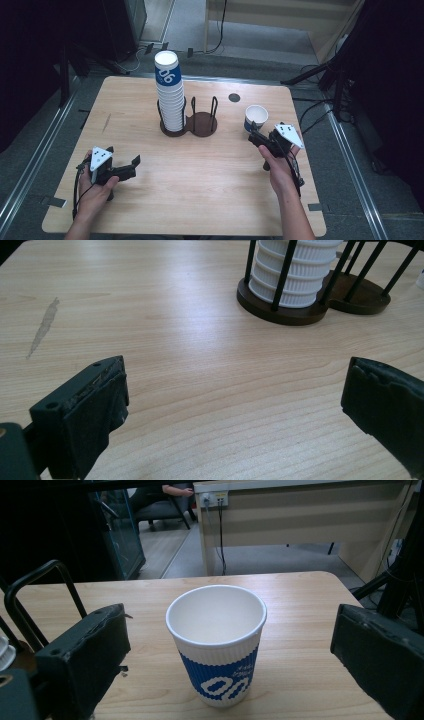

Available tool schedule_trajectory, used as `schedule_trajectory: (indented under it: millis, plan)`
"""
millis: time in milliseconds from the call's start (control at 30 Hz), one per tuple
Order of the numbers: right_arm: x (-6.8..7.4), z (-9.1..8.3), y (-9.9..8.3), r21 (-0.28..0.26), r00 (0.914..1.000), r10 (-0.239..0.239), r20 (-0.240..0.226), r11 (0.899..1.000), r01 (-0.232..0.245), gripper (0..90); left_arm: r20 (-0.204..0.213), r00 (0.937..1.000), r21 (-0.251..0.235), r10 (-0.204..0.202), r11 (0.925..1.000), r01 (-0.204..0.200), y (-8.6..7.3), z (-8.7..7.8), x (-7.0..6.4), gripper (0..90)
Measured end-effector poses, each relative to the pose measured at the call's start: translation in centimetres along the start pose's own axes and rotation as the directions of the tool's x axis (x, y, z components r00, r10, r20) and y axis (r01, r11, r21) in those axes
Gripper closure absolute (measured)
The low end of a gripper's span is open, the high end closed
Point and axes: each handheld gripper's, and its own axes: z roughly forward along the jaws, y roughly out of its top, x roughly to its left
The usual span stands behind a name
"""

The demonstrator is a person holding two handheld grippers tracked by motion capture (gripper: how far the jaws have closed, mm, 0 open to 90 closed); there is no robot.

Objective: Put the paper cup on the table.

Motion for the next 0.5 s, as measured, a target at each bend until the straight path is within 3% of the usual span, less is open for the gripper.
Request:
schedule_trajectory:
  millis: [500]
  plan:
    - [-0.6,-3.4,-0.4,-0.037,0.9995,-0.011,-0.031,0.999,0.010,2.3,-0.001,0.9990,-0.001,0.045,0.9990,-0.045,-0.5,-0.1,-0.2,0.0]
